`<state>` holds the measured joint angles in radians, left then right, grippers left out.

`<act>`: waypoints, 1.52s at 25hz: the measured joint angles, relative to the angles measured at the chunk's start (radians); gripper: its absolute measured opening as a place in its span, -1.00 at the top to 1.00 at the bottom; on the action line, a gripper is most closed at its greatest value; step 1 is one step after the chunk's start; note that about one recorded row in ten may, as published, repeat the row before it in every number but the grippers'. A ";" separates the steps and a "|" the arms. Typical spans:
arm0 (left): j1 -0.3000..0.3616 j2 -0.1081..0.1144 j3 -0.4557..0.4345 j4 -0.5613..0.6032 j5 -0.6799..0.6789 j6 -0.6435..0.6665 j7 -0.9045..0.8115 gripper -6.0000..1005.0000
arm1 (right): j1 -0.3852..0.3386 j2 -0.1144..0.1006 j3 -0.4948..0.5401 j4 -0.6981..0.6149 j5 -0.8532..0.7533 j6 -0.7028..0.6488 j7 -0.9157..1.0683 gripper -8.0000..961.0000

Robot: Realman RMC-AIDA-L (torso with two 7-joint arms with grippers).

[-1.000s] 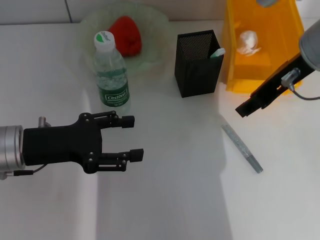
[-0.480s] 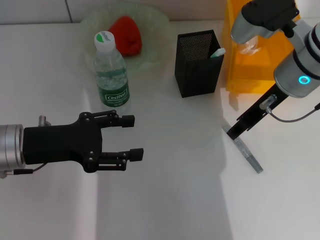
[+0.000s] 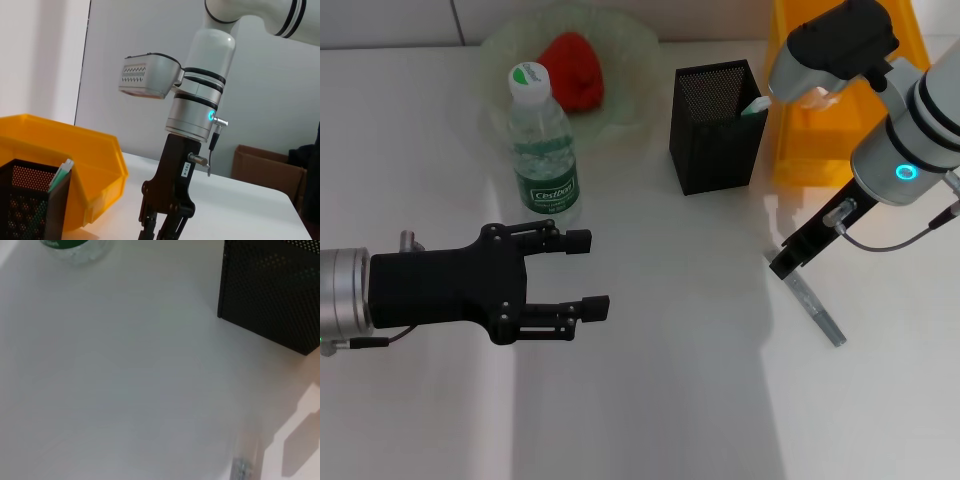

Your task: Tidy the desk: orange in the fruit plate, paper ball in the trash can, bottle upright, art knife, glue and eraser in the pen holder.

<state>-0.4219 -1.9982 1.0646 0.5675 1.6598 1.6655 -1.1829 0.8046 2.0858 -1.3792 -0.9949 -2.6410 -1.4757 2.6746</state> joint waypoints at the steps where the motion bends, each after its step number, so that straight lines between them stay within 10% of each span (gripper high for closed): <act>1: 0.000 0.000 0.000 0.000 0.000 0.000 0.000 -0.59 | 0.000 0.000 -0.004 0.006 0.000 0.007 0.000 0.13; 26: -0.005 0.000 0.000 -0.008 0.000 -0.004 0.000 -0.59 | -0.012 0.002 -0.047 0.023 0.030 0.067 -0.006 0.68; 34: 0.000 -0.001 -0.006 -0.007 -0.001 -0.005 0.000 -0.59 | -0.185 -0.003 0.144 -0.569 0.182 -0.039 -0.011 0.70; 38: -0.001 -0.004 -0.009 -0.007 -0.001 -0.006 0.000 -0.59 | -0.279 -0.004 0.231 -0.659 0.372 0.097 -0.076 0.70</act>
<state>-0.4233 -2.0020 1.0551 0.5601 1.6587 1.6598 -1.1826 0.5259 2.0822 -1.1481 -1.6539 -2.2690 -1.3789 2.5983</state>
